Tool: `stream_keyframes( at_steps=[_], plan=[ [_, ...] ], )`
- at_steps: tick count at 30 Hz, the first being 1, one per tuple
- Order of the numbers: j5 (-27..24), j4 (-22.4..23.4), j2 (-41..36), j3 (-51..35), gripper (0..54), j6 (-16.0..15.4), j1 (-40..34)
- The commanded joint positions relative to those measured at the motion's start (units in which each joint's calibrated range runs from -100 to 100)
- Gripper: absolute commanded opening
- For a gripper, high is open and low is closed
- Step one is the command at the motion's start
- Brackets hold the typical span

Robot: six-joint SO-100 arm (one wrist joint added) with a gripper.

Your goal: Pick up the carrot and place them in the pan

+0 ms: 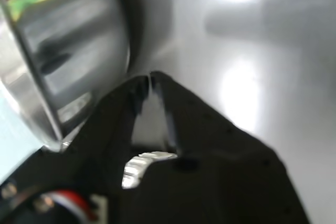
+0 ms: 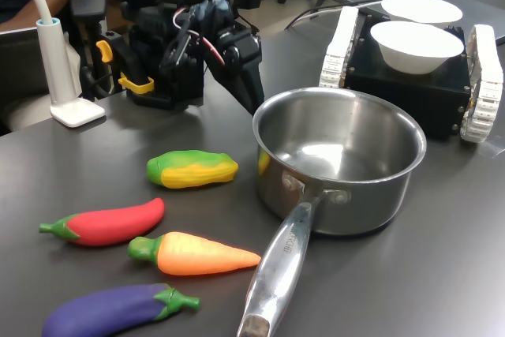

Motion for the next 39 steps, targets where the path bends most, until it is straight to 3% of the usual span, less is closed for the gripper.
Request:
stream_keyframes(
  at_steps=[1, 21, 31, 39],
  plan=[
    [0.6, 0.8, 4.3, -8.9, 0.1, -0.6, 2.7],
    [2.1, 2.5, 12.4, -27.8, 0.0, -0.3, 13.7],
    [0.0, 6.7, 18.4, -41.5, 0.0, -0.2, 16.1],
    [-1.1, 6.7, 21.4, -45.7, 0.0, 2.5, 16.9]
  ],
)
